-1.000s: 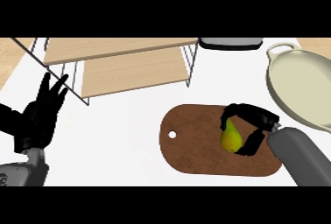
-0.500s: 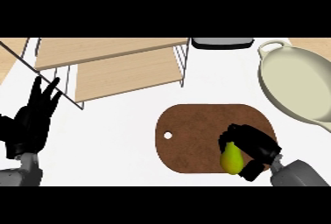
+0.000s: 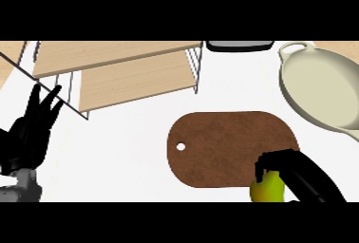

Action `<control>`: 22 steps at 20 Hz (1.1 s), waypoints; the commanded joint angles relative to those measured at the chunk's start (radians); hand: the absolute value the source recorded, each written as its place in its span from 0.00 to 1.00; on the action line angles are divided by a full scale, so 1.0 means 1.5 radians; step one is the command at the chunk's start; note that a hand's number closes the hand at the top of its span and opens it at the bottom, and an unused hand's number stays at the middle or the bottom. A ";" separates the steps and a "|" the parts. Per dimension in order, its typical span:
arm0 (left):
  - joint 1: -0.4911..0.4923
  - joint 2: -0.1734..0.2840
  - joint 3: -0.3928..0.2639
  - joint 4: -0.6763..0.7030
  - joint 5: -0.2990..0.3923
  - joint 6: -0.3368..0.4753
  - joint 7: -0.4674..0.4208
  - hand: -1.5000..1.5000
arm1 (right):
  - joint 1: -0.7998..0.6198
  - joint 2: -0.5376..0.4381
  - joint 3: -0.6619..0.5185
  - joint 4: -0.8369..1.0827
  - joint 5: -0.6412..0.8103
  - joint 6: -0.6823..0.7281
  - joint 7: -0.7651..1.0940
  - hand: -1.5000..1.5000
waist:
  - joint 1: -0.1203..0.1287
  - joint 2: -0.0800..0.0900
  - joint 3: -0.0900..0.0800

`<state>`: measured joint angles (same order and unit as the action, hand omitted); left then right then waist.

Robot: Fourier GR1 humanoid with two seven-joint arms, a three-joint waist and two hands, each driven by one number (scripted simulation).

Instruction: Pick the pear from the cutting board and place it in the pot

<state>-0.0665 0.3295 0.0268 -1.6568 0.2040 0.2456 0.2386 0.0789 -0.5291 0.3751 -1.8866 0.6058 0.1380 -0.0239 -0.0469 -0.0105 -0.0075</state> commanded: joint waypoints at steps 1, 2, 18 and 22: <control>-0.010 -0.008 0.002 -0.006 -0.003 -0.009 -0.046 0.50 | 0.045 0.031 -0.088 -0.117 -0.056 -0.062 0.045 1.00 | -0.007 -0.001 0.004; -0.028 0.017 0.017 -0.028 -0.004 -0.003 -0.015 0.50 | 0.062 0.028 -0.114 -0.139 -0.070 -0.075 0.038 1.00 | -0.007 -0.002 0.005; -0.088 -0.020 0.003 -0.004 -0.022 -0.006 0.001 0.50 | -0.090 -0.049 -0.470 -0.032 -0.318 -0.005 0.111 1.00 | 0.034 0.008 0.005; -0.083 -0.017 0.011 0.008 -0.020 -0.024 -0.009 0.50 | -0.143 -0.051 -0.478 0.135 -0.290 -0.016 0.019 1.00 | 0.038 0.009 0.005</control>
<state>-0.1324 0.2941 0.0168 -1.6498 0.1706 0.2246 0.2470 -0.0477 -0.5887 -0.3129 -1.8672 0.1852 0.0996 0.0695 0.0056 0.0029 -0.0040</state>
